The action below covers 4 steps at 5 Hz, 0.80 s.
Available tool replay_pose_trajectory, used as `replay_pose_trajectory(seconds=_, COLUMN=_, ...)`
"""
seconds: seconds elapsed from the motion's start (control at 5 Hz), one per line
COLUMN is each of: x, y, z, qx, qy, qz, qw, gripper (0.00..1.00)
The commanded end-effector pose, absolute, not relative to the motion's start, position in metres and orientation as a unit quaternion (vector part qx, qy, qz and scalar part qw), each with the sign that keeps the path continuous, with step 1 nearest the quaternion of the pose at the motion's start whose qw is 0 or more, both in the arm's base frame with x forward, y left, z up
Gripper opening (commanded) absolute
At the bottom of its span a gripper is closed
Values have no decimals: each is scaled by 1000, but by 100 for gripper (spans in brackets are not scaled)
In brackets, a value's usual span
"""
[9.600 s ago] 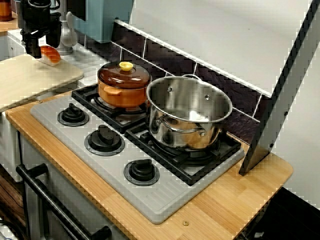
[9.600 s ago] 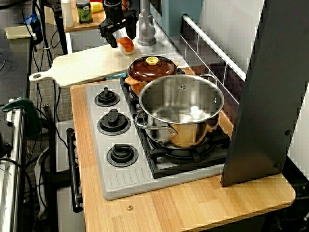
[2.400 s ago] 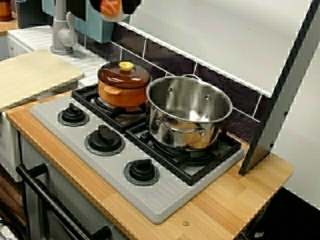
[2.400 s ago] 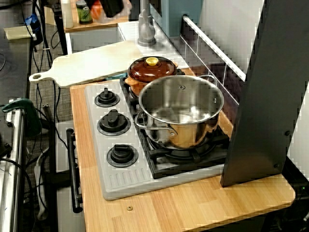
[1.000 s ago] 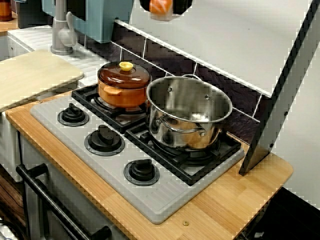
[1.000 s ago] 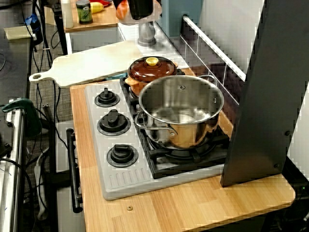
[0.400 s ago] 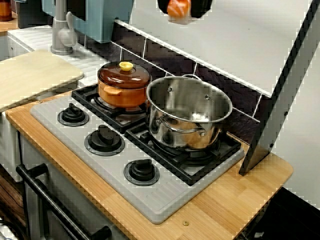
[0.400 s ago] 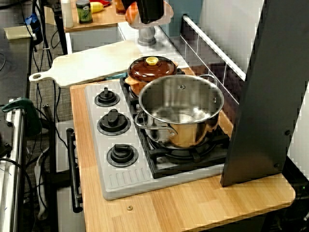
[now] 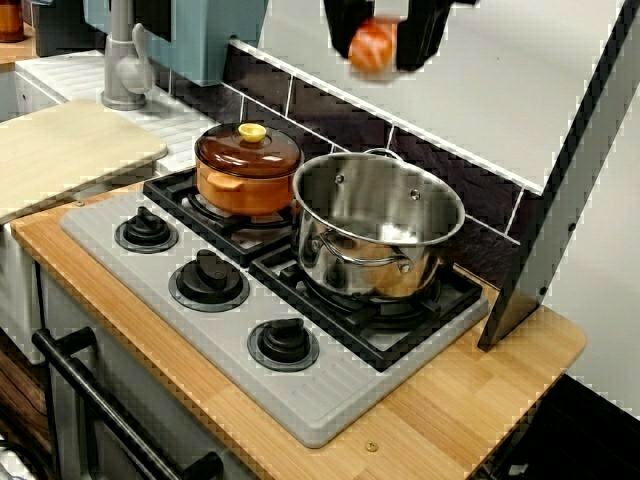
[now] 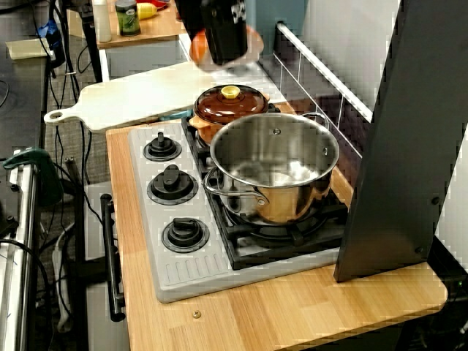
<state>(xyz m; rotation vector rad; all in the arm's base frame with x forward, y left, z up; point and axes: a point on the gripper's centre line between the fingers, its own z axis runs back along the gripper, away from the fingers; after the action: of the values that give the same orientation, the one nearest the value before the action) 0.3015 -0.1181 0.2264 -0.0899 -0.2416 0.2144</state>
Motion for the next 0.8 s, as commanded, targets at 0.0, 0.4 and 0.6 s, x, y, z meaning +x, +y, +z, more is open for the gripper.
replay_pose_trajectory(seconds=0.0, x=310, y=-96, z=217, qx=-31, qy=-150, qz=122, qw=981, gripper=0)
replay_pose_trajectory(seconds=0.4, x=322, y=-86, z=203, qx=-25, qy=-146, qz=134, qw=980, gripper=0)
replay_pose_trajectory(seconds=0.6, x=325, y=-85, z=195, qx=-21, qy=-146, qz=136, qw=980, gripper=0)
